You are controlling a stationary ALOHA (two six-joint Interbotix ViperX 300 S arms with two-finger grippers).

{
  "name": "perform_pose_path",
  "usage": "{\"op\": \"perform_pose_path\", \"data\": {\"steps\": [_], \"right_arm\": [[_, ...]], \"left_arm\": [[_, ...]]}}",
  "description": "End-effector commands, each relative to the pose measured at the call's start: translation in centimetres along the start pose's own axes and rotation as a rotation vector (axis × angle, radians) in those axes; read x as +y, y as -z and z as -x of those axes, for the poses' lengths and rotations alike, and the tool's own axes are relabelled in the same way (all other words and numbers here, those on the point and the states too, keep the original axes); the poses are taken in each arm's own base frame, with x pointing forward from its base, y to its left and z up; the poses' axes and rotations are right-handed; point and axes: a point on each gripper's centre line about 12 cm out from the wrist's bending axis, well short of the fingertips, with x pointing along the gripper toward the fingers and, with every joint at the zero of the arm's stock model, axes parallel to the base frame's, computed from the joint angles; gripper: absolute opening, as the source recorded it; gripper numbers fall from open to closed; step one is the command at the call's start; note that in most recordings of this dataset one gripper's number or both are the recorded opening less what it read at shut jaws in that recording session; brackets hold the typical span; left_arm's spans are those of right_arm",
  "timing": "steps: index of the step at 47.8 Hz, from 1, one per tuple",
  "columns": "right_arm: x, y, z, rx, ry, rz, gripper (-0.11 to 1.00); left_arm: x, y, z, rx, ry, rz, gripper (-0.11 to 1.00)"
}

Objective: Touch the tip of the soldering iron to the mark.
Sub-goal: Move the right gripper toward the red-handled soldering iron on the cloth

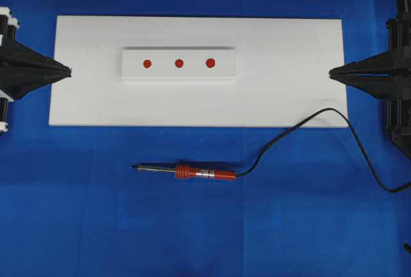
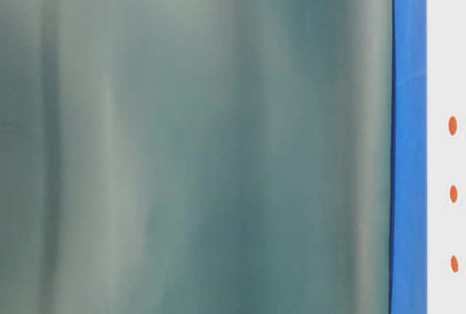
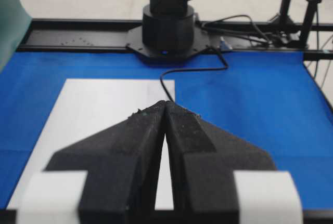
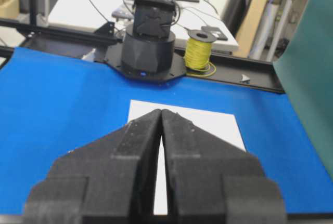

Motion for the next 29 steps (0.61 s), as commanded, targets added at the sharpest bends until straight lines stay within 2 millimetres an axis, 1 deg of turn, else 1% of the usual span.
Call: {"op": "perform_pose_path", "data": {"steps": [1, 7, 17, 29], "right_arm": [[-0.03, -0.54, -0.28, -0.012, 0.002, 0.002, 0.00], [-0.04, -0.64, -0.44, 0.011, 0.002, 0.003, -0.06], [-0.04, -0.86, -0.60, 0.032, 0.002, -0.008, -0.06], [0.24, -0.62, -1.08, 0.052, -0.011, -0.014, -0.06]], "left_arm": [[-0.52, -0.55, -0.24, -0.015, 0.026, 0.008, 0.02], [-0.88, -0.67, -0.15, -0.021, 0.044, 0.008, 0.02], [-0.89, -0.51, -0.21, -0.015, 0.044, 0.008, 0.02], [-0.89, -0.48, -0.24, -0.014, 0.044, 0.010, 0.02]]}}
